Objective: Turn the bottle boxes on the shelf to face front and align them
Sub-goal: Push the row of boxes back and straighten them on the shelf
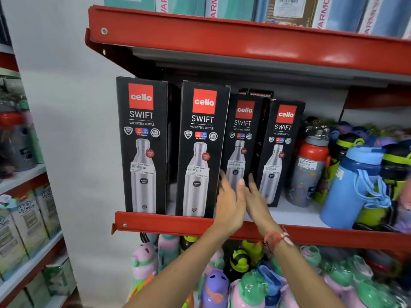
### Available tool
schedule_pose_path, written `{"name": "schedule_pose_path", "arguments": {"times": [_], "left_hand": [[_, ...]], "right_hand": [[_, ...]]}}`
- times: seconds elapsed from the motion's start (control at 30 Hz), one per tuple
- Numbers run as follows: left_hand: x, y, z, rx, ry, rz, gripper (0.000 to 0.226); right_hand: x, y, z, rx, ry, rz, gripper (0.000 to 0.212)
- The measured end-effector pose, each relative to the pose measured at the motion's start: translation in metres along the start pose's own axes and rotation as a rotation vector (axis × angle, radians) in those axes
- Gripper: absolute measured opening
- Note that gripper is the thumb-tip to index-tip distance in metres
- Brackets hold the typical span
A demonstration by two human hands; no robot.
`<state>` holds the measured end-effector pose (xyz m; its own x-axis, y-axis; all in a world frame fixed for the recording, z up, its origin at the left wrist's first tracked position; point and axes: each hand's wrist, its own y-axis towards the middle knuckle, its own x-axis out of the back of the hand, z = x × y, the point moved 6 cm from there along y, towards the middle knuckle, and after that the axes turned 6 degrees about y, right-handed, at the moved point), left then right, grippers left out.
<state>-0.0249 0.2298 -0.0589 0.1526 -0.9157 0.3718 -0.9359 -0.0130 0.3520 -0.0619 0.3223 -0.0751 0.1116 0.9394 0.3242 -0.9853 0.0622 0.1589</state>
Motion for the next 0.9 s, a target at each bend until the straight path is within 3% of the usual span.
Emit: {"name": "schedule_pose_path", "arguments": {"times": [0.13,0.3,0.63,0.73,0.83,0.9], "left_hand": [[-0.005,0.013,0.015,0.172,-0.014,0.044,0.072],[0.003,-0.011,0.010,0.100,0.010,0.010,0.075],[0.027,-0.065,0.005,0.051,0.000,-0.021,0.063],[0.027,-0.065,0.006,0.047,0.094,-0.046,0.059],[0.032,-0.073,-0.013,-0.108,0.222,-0.255,0.047],[0.020,-0.072,-0.031,-0.247,0.203,-0.279,0.038]], "right_hand": [[-0.003,0.000,-0.003,0.028,0.013,0.020,0.059],[0.005,-0.029,0.003,0.157,-0.164,0.046,0.060],[0.032,-0.082,0.008,0.244,-0.173,0.046,0.065],[0.036,-0.081,0.002,0.263,-0.155,0.070,0.064],[0.052,-0.064,-0.008,0.257,-0.041,-0.005,0.055],[0.070,-0.048,-0.015,0.248,0.053,-0.099,0.049]]}}
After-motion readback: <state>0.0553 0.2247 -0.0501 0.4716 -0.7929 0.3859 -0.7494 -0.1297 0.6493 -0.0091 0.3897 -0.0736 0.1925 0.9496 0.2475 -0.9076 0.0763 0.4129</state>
